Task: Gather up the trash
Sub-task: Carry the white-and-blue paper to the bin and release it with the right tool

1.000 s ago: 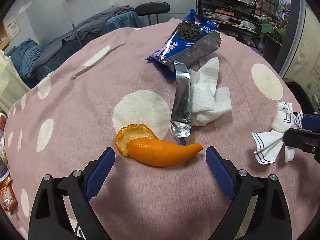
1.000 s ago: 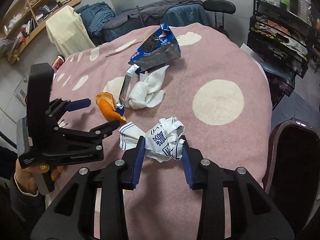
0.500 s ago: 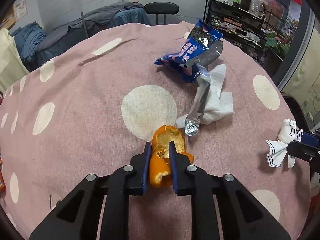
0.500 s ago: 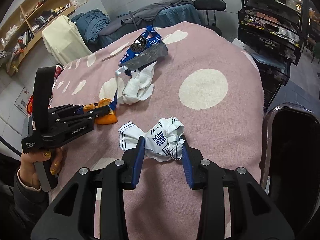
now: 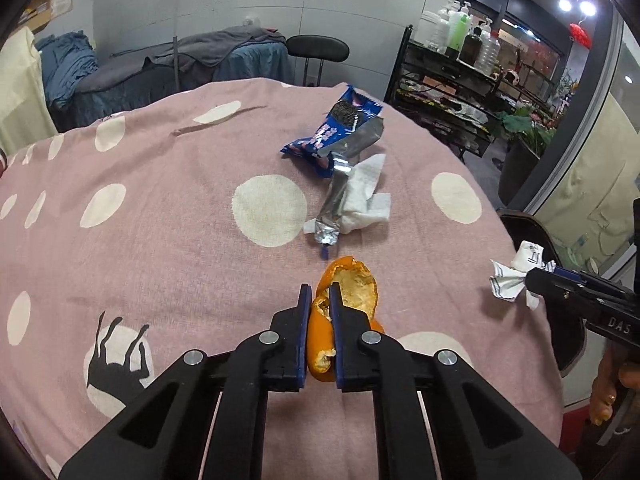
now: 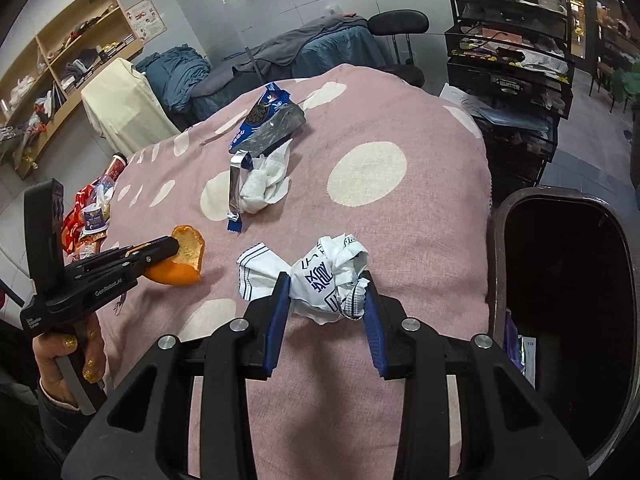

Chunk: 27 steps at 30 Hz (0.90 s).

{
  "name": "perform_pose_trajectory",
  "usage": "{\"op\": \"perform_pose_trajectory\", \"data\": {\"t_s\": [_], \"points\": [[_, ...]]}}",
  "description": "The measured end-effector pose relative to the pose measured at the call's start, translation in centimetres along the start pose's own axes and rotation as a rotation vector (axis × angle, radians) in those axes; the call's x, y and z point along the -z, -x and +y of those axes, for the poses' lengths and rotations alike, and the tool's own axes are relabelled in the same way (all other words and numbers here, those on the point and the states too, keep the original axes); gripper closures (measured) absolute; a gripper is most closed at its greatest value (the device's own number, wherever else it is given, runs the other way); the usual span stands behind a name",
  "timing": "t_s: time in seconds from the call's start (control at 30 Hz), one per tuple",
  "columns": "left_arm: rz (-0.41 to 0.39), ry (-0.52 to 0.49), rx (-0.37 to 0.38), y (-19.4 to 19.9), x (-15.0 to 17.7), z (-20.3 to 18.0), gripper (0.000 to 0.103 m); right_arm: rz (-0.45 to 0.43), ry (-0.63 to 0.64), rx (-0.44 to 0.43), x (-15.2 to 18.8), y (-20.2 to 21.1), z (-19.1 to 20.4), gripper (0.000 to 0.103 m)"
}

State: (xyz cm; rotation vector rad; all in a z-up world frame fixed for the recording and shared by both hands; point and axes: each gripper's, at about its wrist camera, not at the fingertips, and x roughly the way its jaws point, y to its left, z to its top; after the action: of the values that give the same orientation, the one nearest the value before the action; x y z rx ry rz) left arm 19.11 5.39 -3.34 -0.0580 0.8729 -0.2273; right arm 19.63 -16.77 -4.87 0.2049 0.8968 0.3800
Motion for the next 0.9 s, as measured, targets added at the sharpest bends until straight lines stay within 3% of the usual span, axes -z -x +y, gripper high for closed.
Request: {"op": "perform_pose_trajectory", "data": {"t_s": [0.27, 0.57, 0.9], "points": [[-0.062, -0.068, 0.076, 2.8, 0.8, -5.1, 0.093, -0.072, -0.041, 0.013, 1.7, 3.1, -1.8, 0.067], [-0.08, -0.156, 0.144, 3.1, 1.7, -11.4, 0.093, -0.148, -0.11, 0.095, 3.6, 6.9, -5.3, 0.067], [-0.046, -0.25, 0.196, 1.6, 2.5, -17.1, 0.093, -0.155, -0.197, 0.276, 5.8, 8.4, -10.6, 0.067]]}}
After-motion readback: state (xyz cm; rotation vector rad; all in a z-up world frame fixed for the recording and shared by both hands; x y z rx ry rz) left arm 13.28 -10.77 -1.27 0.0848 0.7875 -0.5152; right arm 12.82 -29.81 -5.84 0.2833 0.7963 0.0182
